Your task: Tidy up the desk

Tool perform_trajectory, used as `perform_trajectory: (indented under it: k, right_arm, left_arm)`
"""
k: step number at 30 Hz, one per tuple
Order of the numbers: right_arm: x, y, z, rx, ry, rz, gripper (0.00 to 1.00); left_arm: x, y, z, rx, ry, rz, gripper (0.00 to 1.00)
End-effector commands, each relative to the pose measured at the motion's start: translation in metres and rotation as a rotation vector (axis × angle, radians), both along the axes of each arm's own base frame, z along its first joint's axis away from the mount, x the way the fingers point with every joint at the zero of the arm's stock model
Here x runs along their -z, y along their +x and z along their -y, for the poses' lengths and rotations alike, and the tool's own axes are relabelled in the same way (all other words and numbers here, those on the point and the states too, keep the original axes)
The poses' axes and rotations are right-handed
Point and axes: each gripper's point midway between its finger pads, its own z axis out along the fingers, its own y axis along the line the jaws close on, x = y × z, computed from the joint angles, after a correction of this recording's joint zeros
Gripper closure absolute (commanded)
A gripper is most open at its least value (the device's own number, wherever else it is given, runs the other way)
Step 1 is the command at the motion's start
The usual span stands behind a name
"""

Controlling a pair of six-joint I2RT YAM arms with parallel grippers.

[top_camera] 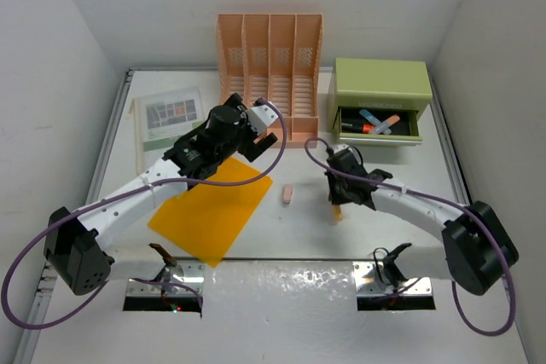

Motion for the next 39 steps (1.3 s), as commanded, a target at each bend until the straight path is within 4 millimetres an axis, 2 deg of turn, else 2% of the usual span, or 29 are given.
perform_trajectory:
  k: [1, 2, 3, 4, 5, 8, 10, 13, 17, 19, 21, 22, 24, 25, 30, 31, 35, 39]
  right_arm:
    - [-0.092, 0.07, -0.032, -0.099, 0.077, 0.365, 1.0]
    - [-0.12, 0.085, -0.034, -0.122, 0.08, 0.477, 1.0]
    - [-0.135, 0.093, -0.035, -0.13, 0.074, 0.536, 1.0]
    - [-0.161, 0.107, -0.035, -0.156, 0.048, 0.632, 1.0]
    - [-0.176, 0.114, -0.032, -0.158, 0.021, 0.688, 1.0]
    - [-0.219, 0.144, 0.011, -0.035, -0.225, 0.873, 1.0]
    - [-0.226, 0.159, 0.036, 0.012, -0.362, 0.899, 1.0]
    - [-0.238, 0.186, 0.052, -0.054, -0.506, 0.915, 1.0]
    - [-0.235, 0.22, 0.061, -0.225, -0.643, 0.909, 1.0]
    - [-0.23, 0.232, 0.071, -0.295, -0.801, 0.865, 1.0]
    - [-0.219, 0.237, 0.066, -0.427, -0.886, 0.832, 1.0]
    - [-0.202, 0.238, 0.063, -0.551, -0.952, 0.789, 1.0]
    - [-0.189, 0.239, 0.066, -0.619, -1.02, 0.729, 1.0]
    - [-0.176, 0.239, 0.073, -0.664, -1.086, 0.656, 0.98]
    - [-0.169, 0.235, 0.086, -0.672, -1.145, 0.602, 0.89]
    - [-0.171, 0.234, 0.087, -0.662, -1.145, 0.606, 0.76]
    - [-0.174, 0.233, 0.089, -0.644, -1.143, 0.602, 0.47]
    - [-0.179, 0.231, 0.094, -0.629, -1.151, 0.58, 0.32]
  left_arm:
    - [-0.02, 0.006, -0.006, -0.027, -0.035, 0.07, 0.0]
    - [-0.02, 0.006, -0.007, -0.029, -0.034, 0.071, 0.0]
    - [-0.02, 0.006, -0.007, -0.032, -0.033, 0.073, 0.0]
    - [-0.021, 0.006, -0.009, -0.038, -0.031, 0.077, 0.0]
    - [-0.022, 0.007, -0.009, -0.042, -0.029, 0.078, 0.0]
    - [-0.021, 0.007, -0.011, -0.048, -0.026, 0.08, 0.0]
    - [-0.02, 0.006, -0.013, -0.05, -0.021, 0.083, 0.0]
    - [-0.019, 0.007, -0.015, -0.061, -0.011, 0.092, 0.0]
    - [-0.02, 0.009, -0.017, -0.075, -0.01, 0.101, 0.01]
    - [-0.019, 0.008, -0.018, -0.074, -0.008, 0.098, 0.0]
    - [-0.02, 0.008, -0.018, -0.072, -0.009, 0.101, 0.0]
    - [-0.019, 0.008, -0.017, -0.069, -0.007, 0.098, 0.0]
    - [-0.019, 0.008, -0.018, -0.069, -0.003, 0.098, 0.0]
    - [-0.019, 0.008, -0.018, -0.069, -0.004, 0.1, 0.0]
    - [-0.017, 0.008, -0.017, -0.065, 0.002, 0.095, 0.0]
    - [-0.015, 0.009, -0.016, -0.062, 0.006, 0.092, 0.0]
    - [-0.012, 0.009, -0.015, -0.058, 0.014, 0.085, 0.0]
    - [-0.013, 0.008, -0.015, -0.054, 0.012, 0.085, 0.0]
